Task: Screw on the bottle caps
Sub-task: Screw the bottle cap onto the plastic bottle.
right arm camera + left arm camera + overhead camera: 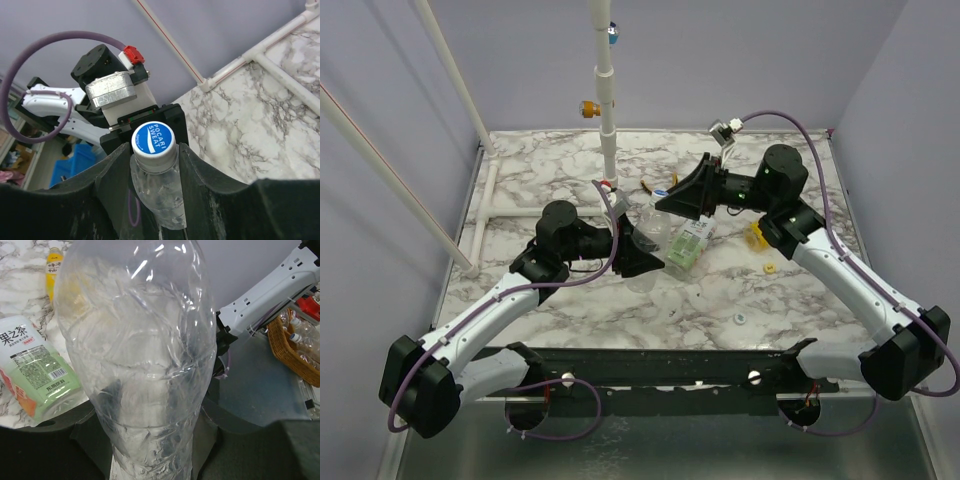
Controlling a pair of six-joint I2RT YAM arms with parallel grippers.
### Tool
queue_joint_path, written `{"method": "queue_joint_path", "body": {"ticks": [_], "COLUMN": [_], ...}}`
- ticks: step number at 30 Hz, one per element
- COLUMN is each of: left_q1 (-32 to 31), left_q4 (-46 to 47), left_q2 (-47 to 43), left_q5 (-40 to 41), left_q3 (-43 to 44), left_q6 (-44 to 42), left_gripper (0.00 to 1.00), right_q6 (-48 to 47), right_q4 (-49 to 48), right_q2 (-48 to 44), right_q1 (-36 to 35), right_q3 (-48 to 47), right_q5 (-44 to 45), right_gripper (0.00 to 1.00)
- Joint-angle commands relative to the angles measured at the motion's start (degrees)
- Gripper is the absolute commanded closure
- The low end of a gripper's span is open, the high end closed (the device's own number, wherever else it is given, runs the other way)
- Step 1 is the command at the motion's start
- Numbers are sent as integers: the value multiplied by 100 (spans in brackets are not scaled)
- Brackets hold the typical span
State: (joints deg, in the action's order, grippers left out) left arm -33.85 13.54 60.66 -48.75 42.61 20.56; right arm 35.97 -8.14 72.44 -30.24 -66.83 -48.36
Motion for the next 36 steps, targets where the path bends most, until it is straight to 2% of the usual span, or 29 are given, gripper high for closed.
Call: {"method": "queue_joint_path", "body": {"ticks": [1, 8, 20, 27, 29, 33, 36], "left_q1": [21, 20, 25, 26, 25, 21, 1], "left_q4": [292, 338, 338, 203, -67, -728, -1019], "left_q2": [60, 118, 240, 297, 290, 262, 264], "left_q5": [-253, -279, -238, -196, 20, 1206, 2070], "left_q3": [-51, -105, -138, -65, 28, 261, 459], "left_q6": [105, 133, 133, 82, -46, -419, -515], "left_gripper": [100, 100, 100, 100, 100, 100, 100], "right_q6": [448, 558, 585, 455, 267, -41, -248], "right_q4": [-695, -774, -701, -323, 7, 778, 1509], "right_q2": [46, -43, -109, -138, -136, -198, -214], "right_q1": [47, 49, 47, 49, 49, 28, -117], "right_q3": [118, 212, 179, 101, 3, -203, -364], "right_q5": [-243, -66, 93, 352, 512, 1065, 1806], "right_gripper": [55, 58, 56, 77, 85, 91, 94]}}
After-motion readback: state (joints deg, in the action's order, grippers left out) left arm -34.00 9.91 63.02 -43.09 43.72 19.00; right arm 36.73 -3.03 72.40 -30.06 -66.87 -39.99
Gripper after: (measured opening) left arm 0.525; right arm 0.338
